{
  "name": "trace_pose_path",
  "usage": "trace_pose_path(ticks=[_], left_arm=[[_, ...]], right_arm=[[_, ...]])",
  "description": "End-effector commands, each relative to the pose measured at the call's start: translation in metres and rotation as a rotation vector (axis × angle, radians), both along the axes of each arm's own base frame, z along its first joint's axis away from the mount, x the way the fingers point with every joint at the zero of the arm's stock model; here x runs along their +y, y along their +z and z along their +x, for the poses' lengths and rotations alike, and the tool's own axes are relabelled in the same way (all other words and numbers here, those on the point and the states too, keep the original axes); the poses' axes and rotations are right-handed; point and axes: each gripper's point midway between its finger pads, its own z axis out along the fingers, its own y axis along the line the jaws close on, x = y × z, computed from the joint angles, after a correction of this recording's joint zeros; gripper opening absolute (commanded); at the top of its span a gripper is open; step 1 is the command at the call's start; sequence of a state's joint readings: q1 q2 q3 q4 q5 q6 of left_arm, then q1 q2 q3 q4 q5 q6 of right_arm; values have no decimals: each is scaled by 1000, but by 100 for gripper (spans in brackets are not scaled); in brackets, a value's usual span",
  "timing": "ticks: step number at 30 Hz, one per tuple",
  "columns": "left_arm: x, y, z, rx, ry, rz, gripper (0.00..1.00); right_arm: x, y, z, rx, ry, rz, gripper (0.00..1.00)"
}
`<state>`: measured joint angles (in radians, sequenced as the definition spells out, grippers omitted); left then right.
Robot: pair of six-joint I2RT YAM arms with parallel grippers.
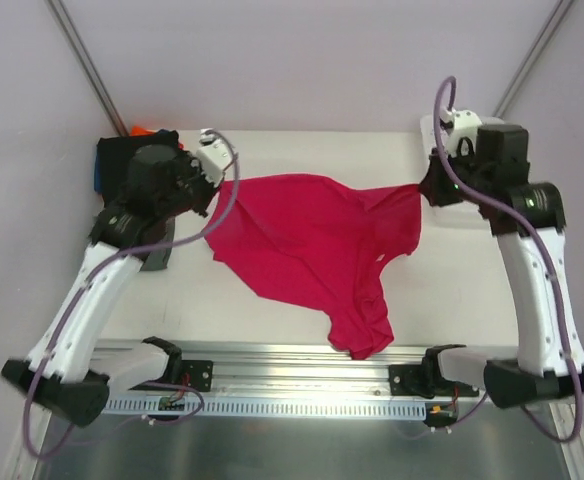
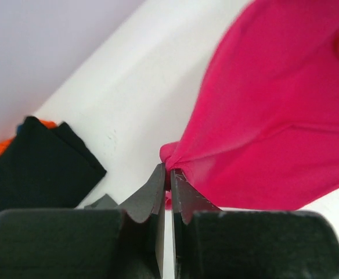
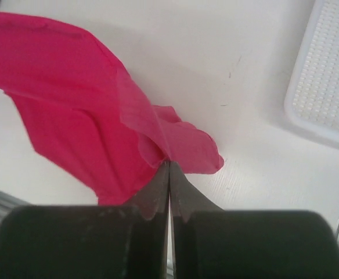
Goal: Fold and stack the t-shirts
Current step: Flatten the tshirt out
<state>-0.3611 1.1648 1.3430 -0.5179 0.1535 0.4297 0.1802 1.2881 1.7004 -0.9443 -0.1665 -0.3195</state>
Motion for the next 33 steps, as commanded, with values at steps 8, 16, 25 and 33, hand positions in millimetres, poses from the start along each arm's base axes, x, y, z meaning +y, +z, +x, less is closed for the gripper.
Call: trace_pose_path(ticks=[8,16,25,33], left_arm=[[52,135,-60,-379,174,-92,0],[96,231,-25,-578,420,-103,0],[109,251,33,-587,475,-36,0],[117,253,-23,-611,460,-61,0]], right_arm=[[-69,146,-90,-504,-209,-48,0],[-102,234,-101,-747,-401,-50,0],[-110,202,-3,-560,-429,-15,0],[-115,216,-73,-631,-450,-40,0]])
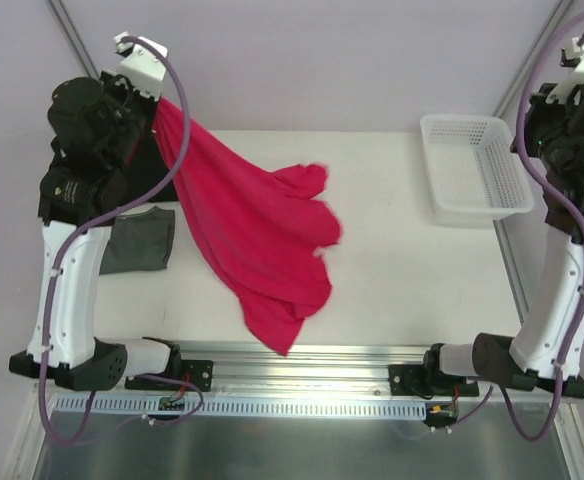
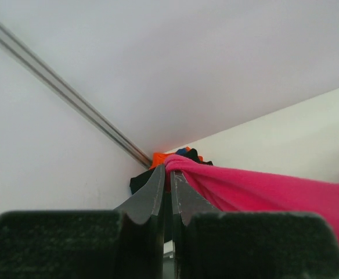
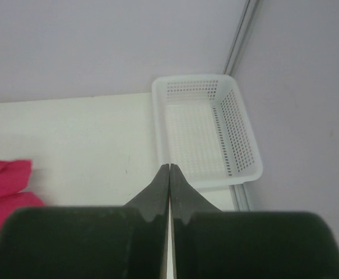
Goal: Fold and stack the t-shirts
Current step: Flatten the tshirt out
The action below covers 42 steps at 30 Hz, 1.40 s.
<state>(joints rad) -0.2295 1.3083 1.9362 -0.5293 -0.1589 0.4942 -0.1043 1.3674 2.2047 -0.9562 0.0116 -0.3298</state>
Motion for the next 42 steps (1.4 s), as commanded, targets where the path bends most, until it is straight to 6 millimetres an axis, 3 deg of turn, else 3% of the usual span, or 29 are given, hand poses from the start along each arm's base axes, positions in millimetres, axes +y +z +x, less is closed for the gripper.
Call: trace_pose_path(ticks=[1,5,9,10,11,13,14,15,16,18,19,20,21,22,24,25,26,29,32,33,35,36,37,38,39,40,42], left_arm=[[20,48,-69,-170,22,-56,0],[17,20,-80,-107,-4,-66,0],[3,18,-78,-91,-73,-52,0],[-7,13,-68,-67,-107,-41,0],[-11,20,-67,-67,-117,-40,0],[-36,23,-51,-42,-178,-41,0],[-46,19,-44,-22,-199,-30,0],[-57,19,-38,-16,-220,-22,0],[-79,6,-23,27,-266,-15,0],[-103,7,-13,37,-318,-23,0],[-133,-9,0,83,-371,-8,0],[-145,-3,2,71,-397,-10,0],[-169,-19,16,112,-426,7,0],[-194,-6,6,83,-490,2,0],[-229,-3,1,68,-555,14,0],[-247,6,1,43,-582,8,0],[-271,11,-13,29,-639,1,0],[-293,27,-28,-10,-687,-34,0],[-283,27,-33,10,-652,-74,0],[-268,39,-42,-13,-646,-91,0],[-256,34,-47,14,-614,-124,0],[-232,51,-64,-21,-607,-154,0],[-231,25,-67,37,-605,-111,0],[-215,20,-71,27,-578,-57,0],[-178,34,-95,-26,-549,-59,0],[-156,-7,-80,51,-471,7,0],[-104,-22,-93,49,-395,30,0]], right_arm=[[9,53,-94,-205,-5,-10,0],[19,32,-114,-171,21,40,0],[37,10,-111,-118,112,85,5],[44,4,-110,-95,145,106,18],[51,-5,-105,-63,175,145,46],[64,-20,-100,-19,235,214,76],[68,-29,-97,8,240,275,80],[77,-51,-90,81,282,328,82],[76,-62,-86,112,273,359,84],[66,-88,-76,182,207,403,86],[56,-100,-70,225,157,420,89],[49,-104,-67,239,126,426,90],[42,-103,-65,237,97,433,91],[30,-103,-63,235,56,463,91],[16,-96,-61,218,18,496,91],[-2,-85,-66,181,-56,524,92],[-7,-85,-62,188,-57,568,92],[-33,-82,-62,167,-123,650,91],[-41,-83,-61,164,-125,742,90],[-44,-83,-60,160,-126,748,90],[-45,-83,-58,153,-122,761,90],[-42,-83,-56,146,-108,774,90],[-44,-81,-52,125,-101,779,90],[-43,-80,-50,120,-97,816,90],[-45,-85,-45,123,-97,844,90],[-43,-86,-43,124,-87,857,89],[-42,-87,-38,129,-67,844,89]])
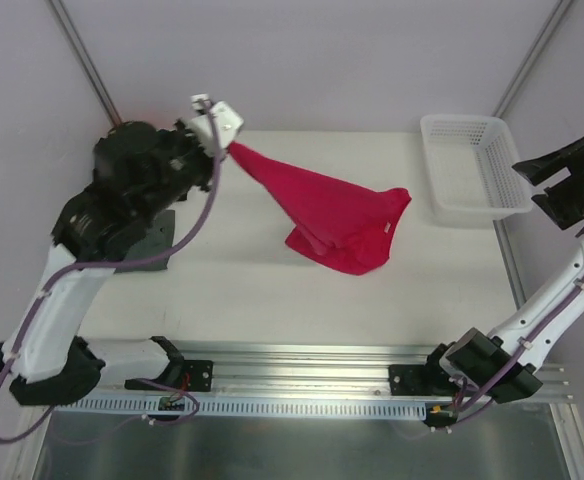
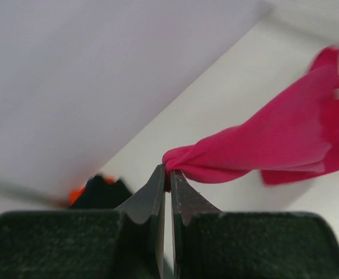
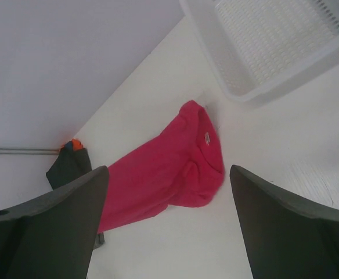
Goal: Fold and stack the t-shirts
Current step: Flatten the tshirt out
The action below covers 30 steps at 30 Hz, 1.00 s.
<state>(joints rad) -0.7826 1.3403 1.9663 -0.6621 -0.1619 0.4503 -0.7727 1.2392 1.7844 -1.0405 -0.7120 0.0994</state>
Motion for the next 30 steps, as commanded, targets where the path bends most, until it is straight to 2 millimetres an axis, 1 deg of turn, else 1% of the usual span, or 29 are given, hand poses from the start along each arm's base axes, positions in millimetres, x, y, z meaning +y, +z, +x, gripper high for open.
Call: trace_pose_path(ticks=[1,2,3,5,6,7,8,9,10,11,12,13,14,15,16,18,19,20,21,23,24,25,26,27,28,29,30], left_arm=[[93,-24,-12,-34,192,64,0],[96,-33,-14,-17,184,97,0],[91,-46,-18,25,151,120,0],[78,-43,-21,70,106,68,0],[65,-58,-13,138,80,87,0],[61,-45,-14,139,65,64,0],[55,-46,-13,177,49,60,0],[41,-65,-3,262,30,97,0],[38,-65,-13,317,-2,103,0],[34,-74,-16,384,-18,117,0],[22,-91,-11,463,-32,137,0],[19,-92,-13,495,-37,125,0],[16,-101,-16,550,-34,115,0],[14,-107,-18,571,-40,115,0],[11,-119,-21,609,-59,123,0],[8,-126,-18,621,-61,118,0],[6,-133,-15,632,-59,131,0],[4,-133,-8,617,-48,130,0],[-2,-142,4,629,-39,144,0],[-13,-133,24,586,-31,132,0],[-27,-146,43,613,-28,144,0],[-39,-121,52,552,-47,98,0],[-49,-116,61,532,-54,89,0],[-67,-135,80,546,-49,117,0],[-81,-107,85,453,-86,88,0],[-107,-119,87,443,-127,119,0],[-122,-107,84,382,-156,119,0]], right_arm=[[10,12,14,-61,67,16,90],[11,11,17,-59,83,-2,90],[15,8,19,-54,112,-16,91],[25,-5,26,-21,163,11,91],[38,-17,27,14,217,9,91],[43,-35,28,65,241,23,91],[48,-50,27,112,255,16,91],[57,-67,22,167,293,23,91],[75,-94,17,240,369,34,91],[80,-112,12,299,387,34,91],[88,-126,5,349,418,44,91],[107,-141,-1,395,489,46,91],[117,-164,-10,458,542,64,91],[125,-175,-14,491,572,75,91],[141,-182,-19,512,634,68,91],[156,-196,-25,550,711,53,91],[165,-198,-27,557,751,44,91],[167,-199,-24,555,760,40,90],[166,-196,-16,546,758,35,90],[161,-185,-1,508,740,33,91],[157,-169,13,453,705,46,90],[144,-162,23,425,643,88,89],[140,-153,30,385,620,132,89],[122,-146,39,355,535,165,89],[112,-140,41,329,506,158,90],[104,-134,44,313,465,185,91],[84,-130,45,295,401,207,92]])
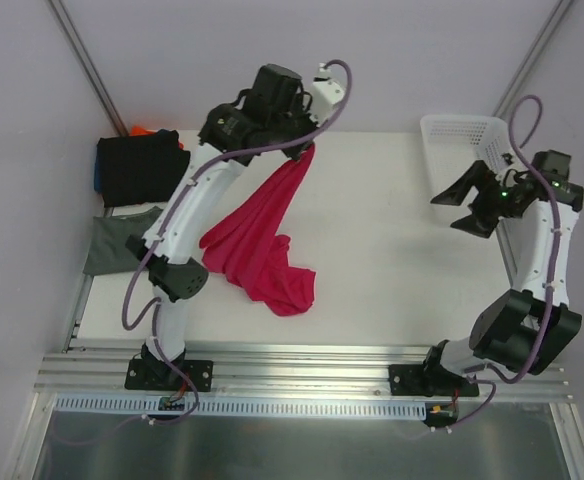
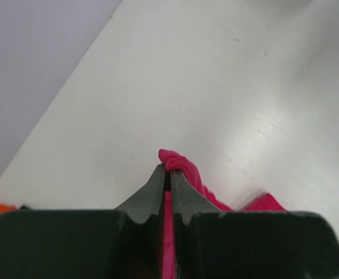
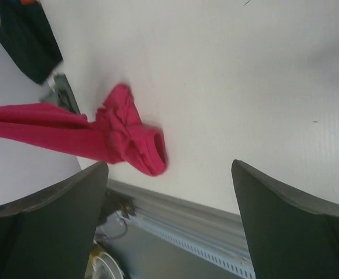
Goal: Fold and stack the t-shirts
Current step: Flatten the tshirt out
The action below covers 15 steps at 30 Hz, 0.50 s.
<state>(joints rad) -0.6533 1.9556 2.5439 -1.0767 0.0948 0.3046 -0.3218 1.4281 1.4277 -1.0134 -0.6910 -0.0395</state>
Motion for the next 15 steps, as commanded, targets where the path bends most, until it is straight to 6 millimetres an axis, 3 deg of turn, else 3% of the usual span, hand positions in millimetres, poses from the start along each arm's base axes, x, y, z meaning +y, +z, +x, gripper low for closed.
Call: trace_pose_path(ticks=[1,2,3,4,5,7,10,11,13,14,15], left_arm=[[-68,20,-3,-168,-156,-25,0],[-95,30,-28,-212,-238,-42,0],[-107,27,-39,-229,-276,-30,0],[-120,41,-47,-291,-313,-56,0],[-124,58,-66,-324,-345,-87,0],[-137,70,-94,-322,-389,-140,0],[-123,115,-126,-318,-409,-289,0],[-107,146,-139,-359,-412,-355,0],[-88,159,-146,-399,-398,-359,0],[-60,173,-145,-456,-333,-344,0],[-57,137,-133,-431,-312,-240,0]], right_arm=[[-36,42,12,-111,-167,67,92],[-43,50,12,-129,-197,78,92],[-59,55,11,-144,-251,83,93],[-65,61,11,-155,-280,98,93],[-69,71,12,-192,-288,105,93],[-80,79,12,-220,-329,111,93],[-83,85,13,-249,-353,141,94],[-84,83,13,-245,-364,151,93],[-82,80,12,-236,-371,161,93],[-81,78,11,-225,-373,168,94],[-81,75,11,-217,-372,167,93]])
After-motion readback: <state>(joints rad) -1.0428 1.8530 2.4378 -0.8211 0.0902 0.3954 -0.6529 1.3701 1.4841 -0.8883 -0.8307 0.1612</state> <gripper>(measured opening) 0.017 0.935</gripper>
